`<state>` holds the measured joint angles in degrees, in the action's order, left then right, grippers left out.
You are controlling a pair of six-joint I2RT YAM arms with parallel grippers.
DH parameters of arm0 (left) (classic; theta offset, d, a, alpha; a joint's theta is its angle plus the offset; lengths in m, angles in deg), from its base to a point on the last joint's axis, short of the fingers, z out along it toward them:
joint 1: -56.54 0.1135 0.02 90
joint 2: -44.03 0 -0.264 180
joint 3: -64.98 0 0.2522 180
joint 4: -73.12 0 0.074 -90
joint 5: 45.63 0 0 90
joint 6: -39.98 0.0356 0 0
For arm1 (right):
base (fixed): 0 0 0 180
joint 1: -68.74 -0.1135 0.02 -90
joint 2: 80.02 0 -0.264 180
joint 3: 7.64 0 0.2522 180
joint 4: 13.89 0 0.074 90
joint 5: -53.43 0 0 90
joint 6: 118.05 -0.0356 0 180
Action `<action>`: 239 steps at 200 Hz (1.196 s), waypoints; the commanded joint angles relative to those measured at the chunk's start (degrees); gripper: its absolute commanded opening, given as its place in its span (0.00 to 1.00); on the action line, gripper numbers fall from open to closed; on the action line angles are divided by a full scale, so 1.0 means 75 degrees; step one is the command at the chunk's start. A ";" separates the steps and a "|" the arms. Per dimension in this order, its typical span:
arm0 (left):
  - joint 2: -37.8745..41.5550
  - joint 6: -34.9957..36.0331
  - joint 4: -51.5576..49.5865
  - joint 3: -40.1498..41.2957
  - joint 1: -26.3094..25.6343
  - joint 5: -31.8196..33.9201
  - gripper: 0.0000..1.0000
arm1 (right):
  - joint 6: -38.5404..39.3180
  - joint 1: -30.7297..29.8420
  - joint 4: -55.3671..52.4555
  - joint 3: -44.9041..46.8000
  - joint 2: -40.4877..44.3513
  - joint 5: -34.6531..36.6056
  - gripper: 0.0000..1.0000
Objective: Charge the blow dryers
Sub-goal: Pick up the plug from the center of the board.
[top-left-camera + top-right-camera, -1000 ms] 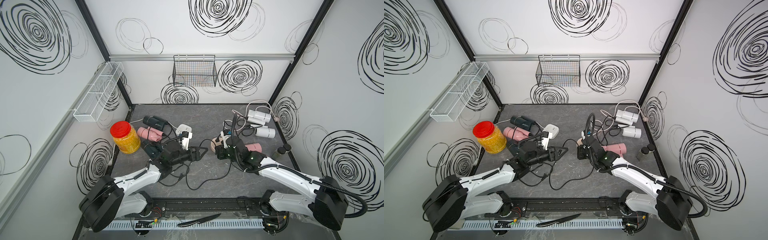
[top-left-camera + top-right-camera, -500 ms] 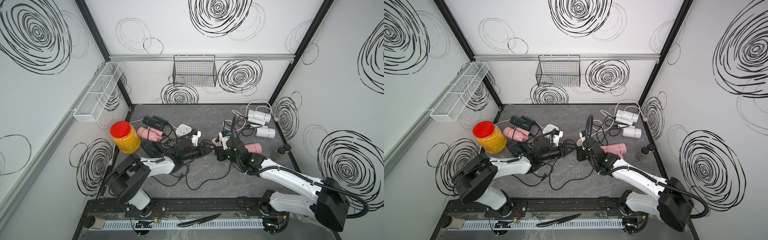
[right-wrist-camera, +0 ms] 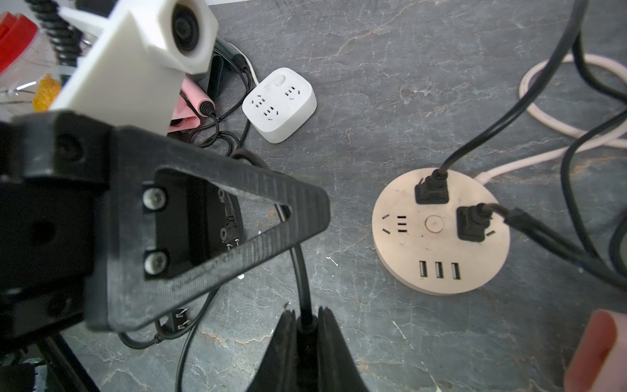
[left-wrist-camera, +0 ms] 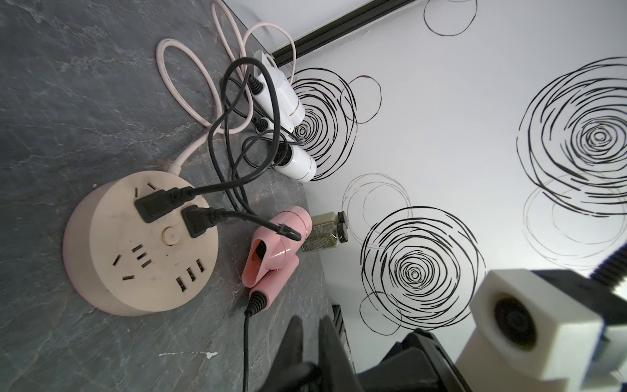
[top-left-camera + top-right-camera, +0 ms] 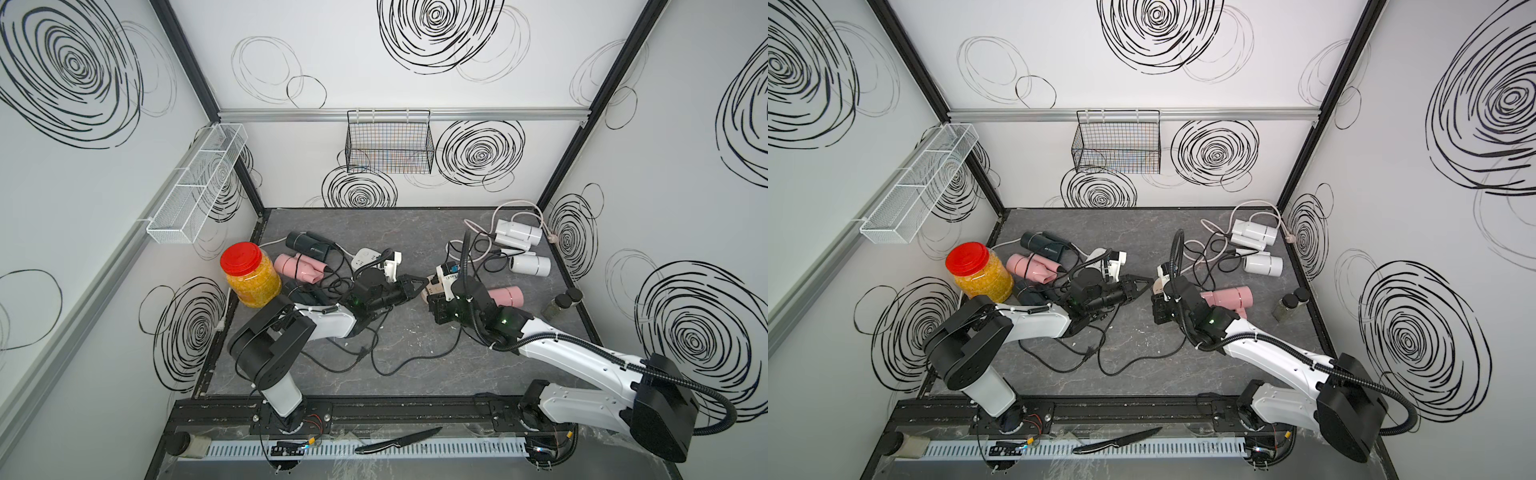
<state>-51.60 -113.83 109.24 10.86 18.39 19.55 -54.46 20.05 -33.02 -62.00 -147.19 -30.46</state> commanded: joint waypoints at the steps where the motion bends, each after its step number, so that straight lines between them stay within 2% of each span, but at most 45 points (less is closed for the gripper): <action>1: 0.0410 0.0862 -0.0371 -0.0245 -0.0045 0.0127 0.07 | -0.0026 0.0051 -0.0155 -0.0196 -0.0119 -0.0104 0.33; 26: 0.0777 0.1867 -0.1284 -0.0369 -0.0143 0.0356 0.06 | -0.0089 0.0310 -0.0457 -0.0336 0.0084 -0.0703 0.45; 50: 0.0981 0.2783 -0.1997 -0.0559 -0.0342 0.0563 0.07 | 0.0367 0.0386 -0.0692 -0.0503 0.0213 -0.1594 0.45; 69: 0.1105 0.3223 -0.2412 -0.0688 -0.0501 0.0811 0.07 | 0.0284 0.0409 -0.1484 -0.0926 0.0073 -0.1633 0.43; 95: 0.1317 0.3372 -0.2535 -0.0701 -0.0630 0.1169 0.07 | 0.0004 0.0456 -0.2096 -0.1322 -0.0213 -0.1493 0.40; 179: 0.1524 0.3467 -0.2886 -0.0840 -0.1057 0.1803 0.08 | -0.1097 0.0480 -0.2465 -0.1828 -0.1279 -0.1002 0.35; 239: 0.1431 0.3424 -0.2969 -0.0986 -0.1216 0.1812 0.09 | -0.1292 0.0538 -0.2337 -0.1859 -0.1637 -0.1047 0.26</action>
<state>-41.68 -88.98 85.46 6.14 10.61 33.45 -62.79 23.57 -50.98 -74.94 -158.91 -39.47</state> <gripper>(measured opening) 0.096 0.273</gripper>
